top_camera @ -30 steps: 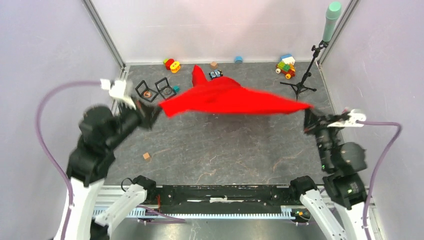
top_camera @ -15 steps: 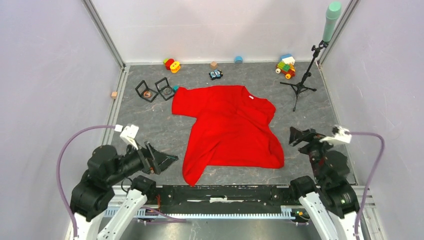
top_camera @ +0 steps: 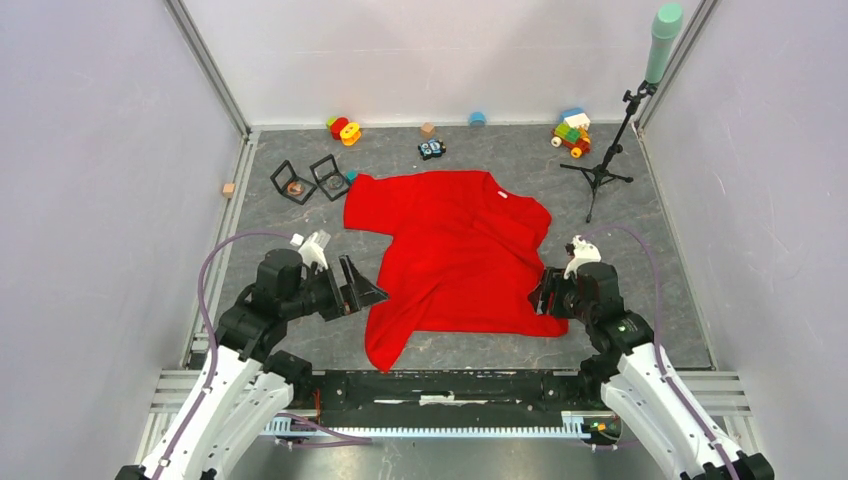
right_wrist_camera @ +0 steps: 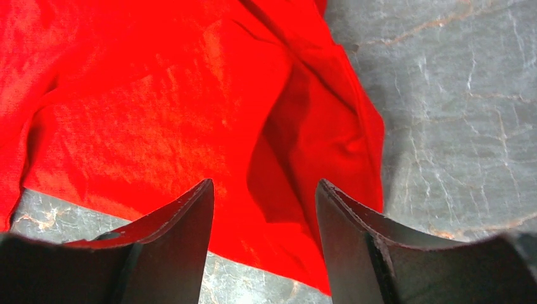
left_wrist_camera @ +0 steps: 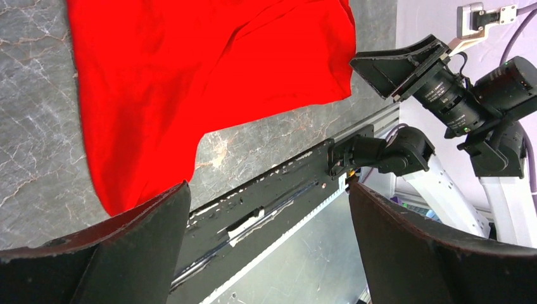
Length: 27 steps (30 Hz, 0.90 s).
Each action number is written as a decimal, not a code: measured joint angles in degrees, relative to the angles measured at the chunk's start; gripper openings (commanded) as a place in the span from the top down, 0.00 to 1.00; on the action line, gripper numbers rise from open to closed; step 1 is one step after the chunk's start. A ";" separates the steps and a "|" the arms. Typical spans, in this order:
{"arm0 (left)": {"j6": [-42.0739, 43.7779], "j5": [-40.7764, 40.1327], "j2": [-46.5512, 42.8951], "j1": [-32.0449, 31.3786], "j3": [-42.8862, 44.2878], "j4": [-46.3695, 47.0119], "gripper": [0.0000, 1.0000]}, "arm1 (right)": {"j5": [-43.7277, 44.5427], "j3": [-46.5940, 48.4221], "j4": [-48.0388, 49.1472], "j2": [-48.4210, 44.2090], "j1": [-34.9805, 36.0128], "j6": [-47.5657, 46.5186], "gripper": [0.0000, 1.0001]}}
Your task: Pin the brooch onto the clothing
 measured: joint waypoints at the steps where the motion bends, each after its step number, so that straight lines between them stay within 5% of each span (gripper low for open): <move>1: -0.13 0.02 0.02 0.00 -0.55 0.74 0.00 | -0.31 -0.24 0.70 0.09 0.00 -0.09 0.37; 13: -2.12 0.59 -4.37 0.00 -4.11 2.27 0.00 | -3.58 -1.42 11.98 9.97 0.00 -2.49 0.54; 27: -2.08 0.57 -4.74 0.00 -4.11 -0.92 0.00 | -3.48 1.31 16.24 17.90 0.00 -7.45 0.53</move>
